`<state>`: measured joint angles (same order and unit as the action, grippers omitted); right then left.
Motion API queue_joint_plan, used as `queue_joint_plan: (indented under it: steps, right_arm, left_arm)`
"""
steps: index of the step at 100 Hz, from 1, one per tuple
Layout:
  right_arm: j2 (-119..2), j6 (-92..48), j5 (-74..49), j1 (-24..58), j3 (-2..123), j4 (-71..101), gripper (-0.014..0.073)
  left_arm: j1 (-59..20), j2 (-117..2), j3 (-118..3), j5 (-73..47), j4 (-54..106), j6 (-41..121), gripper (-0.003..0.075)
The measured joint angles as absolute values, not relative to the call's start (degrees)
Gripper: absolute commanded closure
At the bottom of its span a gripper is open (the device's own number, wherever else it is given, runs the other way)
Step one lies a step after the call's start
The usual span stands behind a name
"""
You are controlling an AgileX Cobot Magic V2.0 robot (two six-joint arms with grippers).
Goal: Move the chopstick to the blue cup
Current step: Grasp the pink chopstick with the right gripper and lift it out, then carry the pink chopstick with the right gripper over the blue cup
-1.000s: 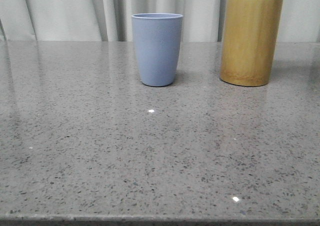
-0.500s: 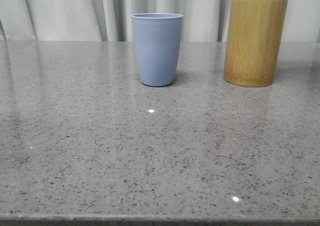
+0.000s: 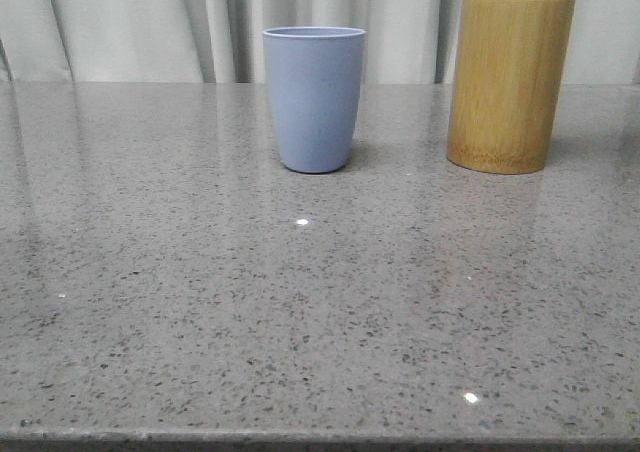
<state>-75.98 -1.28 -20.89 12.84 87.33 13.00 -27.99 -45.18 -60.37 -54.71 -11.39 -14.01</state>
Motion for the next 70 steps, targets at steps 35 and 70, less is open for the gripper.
queue_joint_plan:
  steps: [35, 70]
  right_arm:
    - [-77.31, -2.42, -19.82, 23.80, 89.78, 13.00, 0.0662]
    - [-85.45, -2.63, -14.42, 30.62, 89.83, 13.00, 0.0662]
  left_arm:
    - [-27.99, -45.18, -60.37, -54.83, -11.39, -14.01, 0.0439]
    - [-27.99, -45.18, -60.37, -54.95, -11.39, -14.01, 0.0439]
